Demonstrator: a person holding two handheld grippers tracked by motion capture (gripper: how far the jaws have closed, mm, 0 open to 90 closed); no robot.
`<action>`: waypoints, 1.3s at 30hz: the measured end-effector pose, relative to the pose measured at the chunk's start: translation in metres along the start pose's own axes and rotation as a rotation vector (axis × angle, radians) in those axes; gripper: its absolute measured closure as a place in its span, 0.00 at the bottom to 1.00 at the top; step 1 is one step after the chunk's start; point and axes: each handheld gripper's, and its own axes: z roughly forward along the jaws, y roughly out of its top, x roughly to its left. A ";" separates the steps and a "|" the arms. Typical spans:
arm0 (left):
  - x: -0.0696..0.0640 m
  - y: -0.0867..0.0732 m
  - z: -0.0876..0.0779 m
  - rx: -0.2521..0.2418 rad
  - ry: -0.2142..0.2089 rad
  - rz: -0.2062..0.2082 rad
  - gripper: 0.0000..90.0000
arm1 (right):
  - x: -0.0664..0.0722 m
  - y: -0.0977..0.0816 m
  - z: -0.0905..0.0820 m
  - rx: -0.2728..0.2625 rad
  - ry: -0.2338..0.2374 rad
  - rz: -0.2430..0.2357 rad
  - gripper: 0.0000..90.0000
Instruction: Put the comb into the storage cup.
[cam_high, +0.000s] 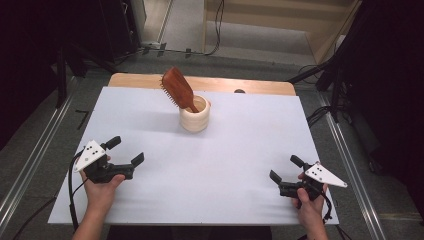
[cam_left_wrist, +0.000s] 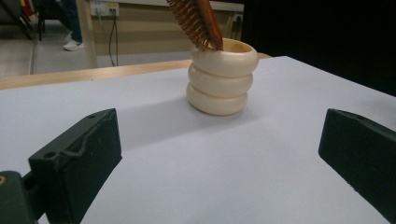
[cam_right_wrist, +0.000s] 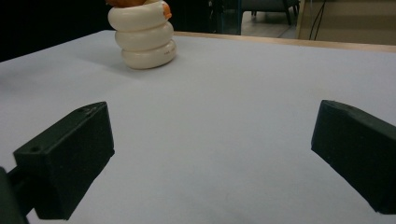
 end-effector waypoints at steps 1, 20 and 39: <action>0.001 -0.001 -0.002 0.003 0.006 0.004 0.00 | 0.000 0.000 0.000 0.000 0.000 0.003 0.00; 0.010 -0.015 -0.041 0.024 0.061 0.018 0.00 | 0.000 0.000 0.000 0.003 -0.006 0.004 0.00; 0.025 -0.026 -0.077 0.032 0.104 0.029 0.00 | 0.000 0.000 0.000 0.005 -0.007 -0.002 0.00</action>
